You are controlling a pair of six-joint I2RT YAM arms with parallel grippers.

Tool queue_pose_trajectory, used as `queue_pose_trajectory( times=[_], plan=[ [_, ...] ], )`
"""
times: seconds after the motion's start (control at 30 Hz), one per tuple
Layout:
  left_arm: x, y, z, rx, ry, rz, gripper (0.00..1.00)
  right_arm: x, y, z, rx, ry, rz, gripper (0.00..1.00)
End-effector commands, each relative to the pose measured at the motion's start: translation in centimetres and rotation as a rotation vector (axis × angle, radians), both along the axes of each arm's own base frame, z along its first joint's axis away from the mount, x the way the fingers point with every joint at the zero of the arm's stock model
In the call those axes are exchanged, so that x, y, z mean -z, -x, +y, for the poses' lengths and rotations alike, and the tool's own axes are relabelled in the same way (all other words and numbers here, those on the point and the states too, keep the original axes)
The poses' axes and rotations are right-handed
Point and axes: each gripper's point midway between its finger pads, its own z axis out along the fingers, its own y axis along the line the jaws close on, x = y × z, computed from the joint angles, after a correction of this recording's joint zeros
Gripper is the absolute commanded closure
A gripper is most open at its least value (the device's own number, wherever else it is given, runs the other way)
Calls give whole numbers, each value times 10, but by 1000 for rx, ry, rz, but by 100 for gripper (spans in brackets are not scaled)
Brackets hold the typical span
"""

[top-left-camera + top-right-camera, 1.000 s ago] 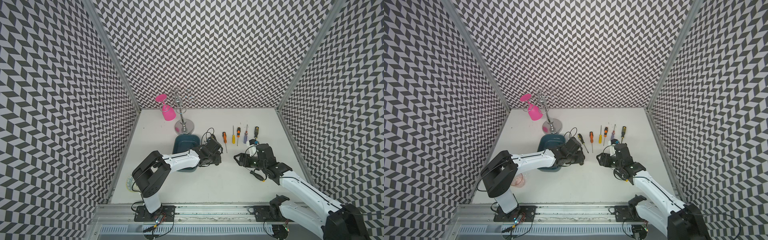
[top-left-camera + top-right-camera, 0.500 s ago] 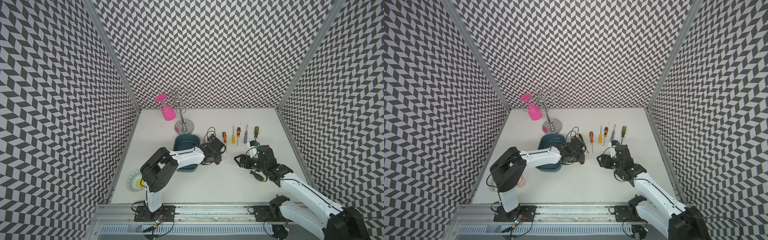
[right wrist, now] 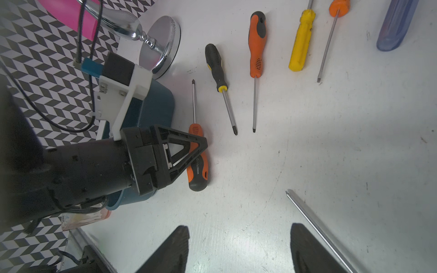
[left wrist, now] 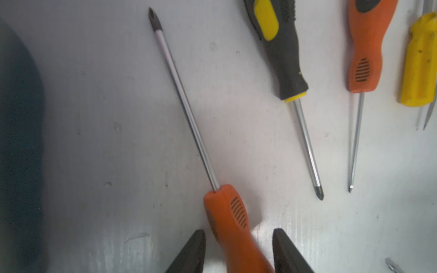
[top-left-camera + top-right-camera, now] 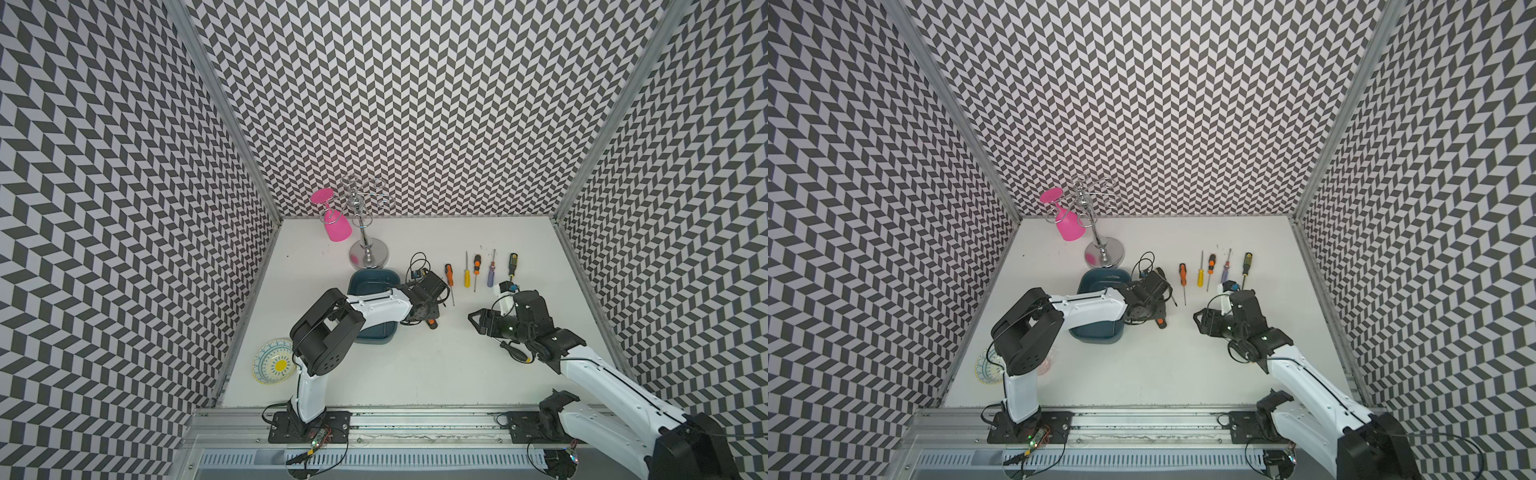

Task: Put the screwdriver on the desktop into the storage box
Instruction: Pick up the screwdriver from the center of the board.

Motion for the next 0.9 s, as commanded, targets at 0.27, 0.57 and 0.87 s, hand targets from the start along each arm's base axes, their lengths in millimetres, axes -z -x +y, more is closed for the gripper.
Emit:
queue_pose_trajectory(
  times=[0.27,0.57,0.87],
  plan=[
    [18,-7,9,5,-91,22,57,-4,-5,5,-5,-20,-28,29],
    [21,-2,12,19,-111,23,67,-2,-6,6,-3,-22,-24,29],
    [5,1,11,53,-120,-22,83,-2,-7,7,-2,-31,-20,29]
  ],
)
